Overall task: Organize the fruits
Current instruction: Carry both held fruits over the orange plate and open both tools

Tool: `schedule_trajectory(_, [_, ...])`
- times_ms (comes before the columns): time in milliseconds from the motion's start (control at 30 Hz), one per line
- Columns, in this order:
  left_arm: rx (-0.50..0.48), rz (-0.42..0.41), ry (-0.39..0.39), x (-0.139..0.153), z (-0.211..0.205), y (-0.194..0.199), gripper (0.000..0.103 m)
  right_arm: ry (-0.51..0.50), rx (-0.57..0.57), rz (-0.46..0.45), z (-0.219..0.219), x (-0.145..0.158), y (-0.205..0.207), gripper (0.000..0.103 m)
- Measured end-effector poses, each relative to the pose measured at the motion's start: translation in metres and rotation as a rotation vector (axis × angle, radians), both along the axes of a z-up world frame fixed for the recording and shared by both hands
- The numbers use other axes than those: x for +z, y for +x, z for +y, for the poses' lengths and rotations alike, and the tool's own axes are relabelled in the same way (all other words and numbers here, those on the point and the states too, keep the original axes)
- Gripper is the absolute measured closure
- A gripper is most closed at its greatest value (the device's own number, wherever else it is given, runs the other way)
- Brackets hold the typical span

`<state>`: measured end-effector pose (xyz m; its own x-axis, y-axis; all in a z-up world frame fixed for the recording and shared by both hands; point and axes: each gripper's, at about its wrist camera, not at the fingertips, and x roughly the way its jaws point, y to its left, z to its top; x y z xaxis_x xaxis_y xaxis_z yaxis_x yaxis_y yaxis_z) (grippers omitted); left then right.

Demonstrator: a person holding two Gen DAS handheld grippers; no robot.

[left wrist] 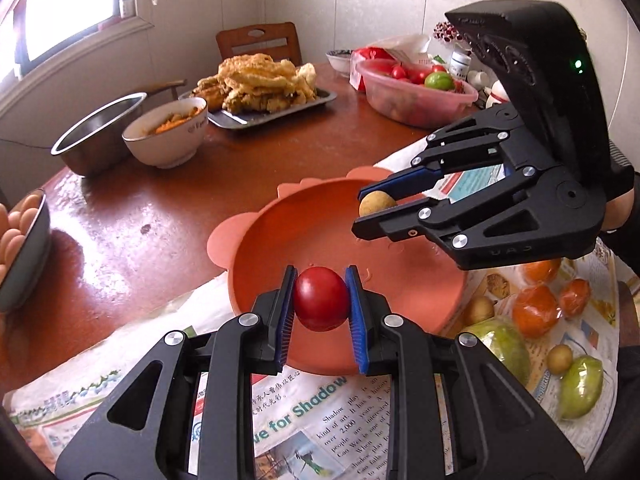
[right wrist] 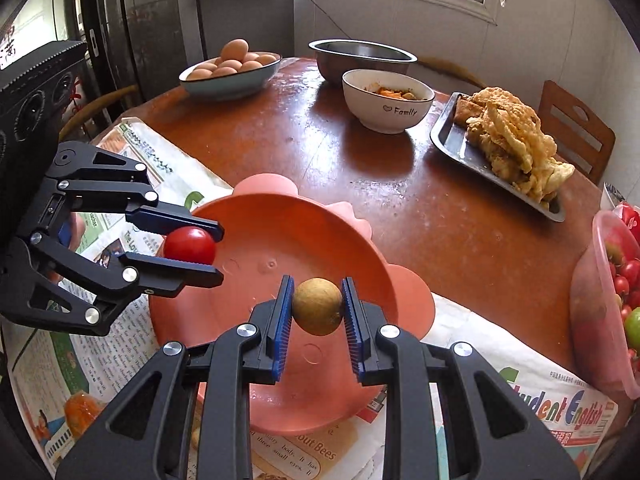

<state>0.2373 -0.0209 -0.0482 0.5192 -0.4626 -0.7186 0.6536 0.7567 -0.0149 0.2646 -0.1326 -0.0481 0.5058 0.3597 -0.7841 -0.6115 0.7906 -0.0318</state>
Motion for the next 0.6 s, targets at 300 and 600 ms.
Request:
schedule_trajectory(300, [-0.004,0.027,0.03,-0.006,-0.002,0.006,0.086,-0.034,0.016,0.044,0.003,-0.007,0.006,0.08])
schedule_trajectory(600, [-0.005,0.056,0.063,-0.01,-0.003,0.011,0.086,-0.065,0.02,0.086,0.006,-0.013,0.012,0.08])
